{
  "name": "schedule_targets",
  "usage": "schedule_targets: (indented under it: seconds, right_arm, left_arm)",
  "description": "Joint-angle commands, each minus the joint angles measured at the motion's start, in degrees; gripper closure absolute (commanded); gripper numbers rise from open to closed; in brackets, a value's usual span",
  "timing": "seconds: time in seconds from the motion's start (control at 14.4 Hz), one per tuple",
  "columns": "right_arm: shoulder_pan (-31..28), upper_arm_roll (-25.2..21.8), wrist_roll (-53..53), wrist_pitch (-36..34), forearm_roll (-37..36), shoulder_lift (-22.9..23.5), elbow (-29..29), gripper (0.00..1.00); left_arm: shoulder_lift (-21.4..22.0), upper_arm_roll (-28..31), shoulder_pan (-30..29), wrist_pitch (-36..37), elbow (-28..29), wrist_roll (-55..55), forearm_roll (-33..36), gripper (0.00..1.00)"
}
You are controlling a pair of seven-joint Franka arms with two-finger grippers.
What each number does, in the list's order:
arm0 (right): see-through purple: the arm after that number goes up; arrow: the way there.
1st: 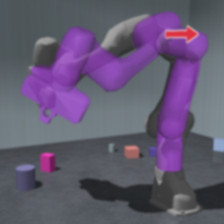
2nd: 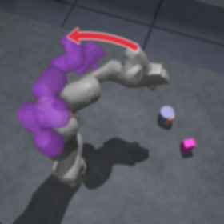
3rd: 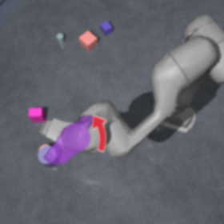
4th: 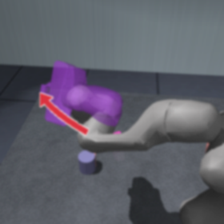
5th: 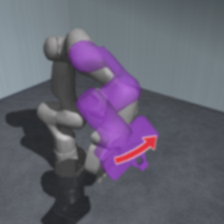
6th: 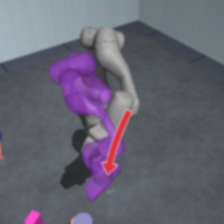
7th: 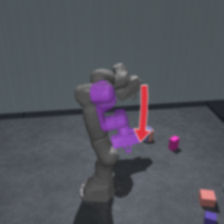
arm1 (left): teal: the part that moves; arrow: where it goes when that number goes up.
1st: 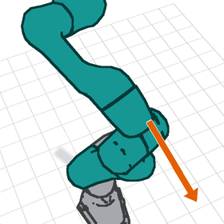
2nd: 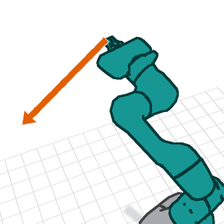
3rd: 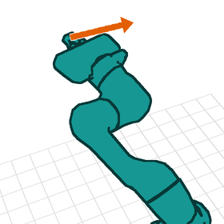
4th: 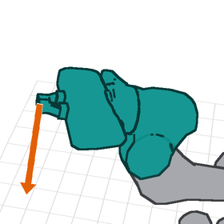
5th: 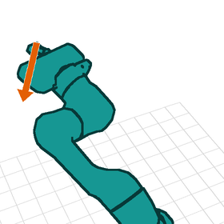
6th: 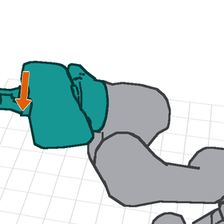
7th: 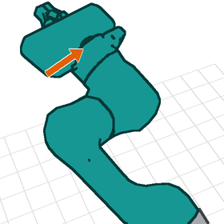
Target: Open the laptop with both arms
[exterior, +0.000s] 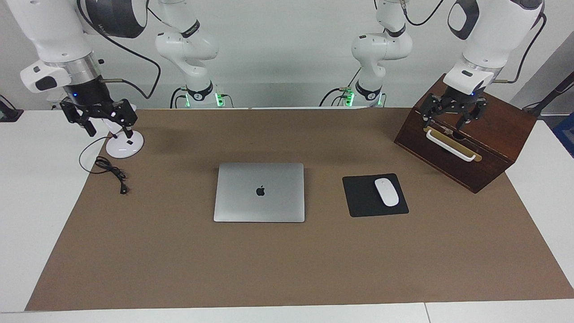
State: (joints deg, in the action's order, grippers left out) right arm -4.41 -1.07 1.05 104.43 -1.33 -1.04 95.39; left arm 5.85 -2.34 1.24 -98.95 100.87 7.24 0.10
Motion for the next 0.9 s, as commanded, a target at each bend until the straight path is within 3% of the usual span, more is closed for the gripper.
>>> schedule_targets:
  seconds: [0.0, 0.35, 0.42, 0.56, 0.76, 0.83]
  right_arm:
    - [-0.95, 0.63, -1.14, 6.64, 1.40, -0.02, 4.27, 0.00]
    - [-0.95, 0.54, -3.76, 16.32, 11.24, 0.59, 10.16, 0.00]
    - [-0.95, 0.54, -5.34, 17.99, 12.65, 0.77, 10.95, 0.00]
    - [-0.77, 0.63, -7.20, 20.71, 16.77, 1.30, 13.15, 0.00]
    - [-0.16, 0.63, -7.99, 27.48, 24.94, 1.30, 18.07, 0.00]
    - [-0.07, 0.71, -8.78, 28.98, 27.93, 1.48, 19.47, 0.00]
  left_arm:
    - [1.45, 0.32, 0.34, -0.10, 1.52, -0.21, -0.54, 0.00]
    - [1.45, 0.32, 0.25, -0.10, 1.52, -0.38, -0.54, 0.02]
    - [1.45, 0.32, 0.25, -0.10, 1.52, -0.56, -0.54, 0.12]
    - [1.45, 0.41, -0.10, 0.08, 1.52, -0.82, -0.54, 0.51]
    - [1.45, 0.49, -0.36, -0.45, 1.52, -0.82, -0.54, 0.96]
    - [1.36, 0.50, -0.36, -0.54, 1.44, -0.91, -0.54, 1.00]
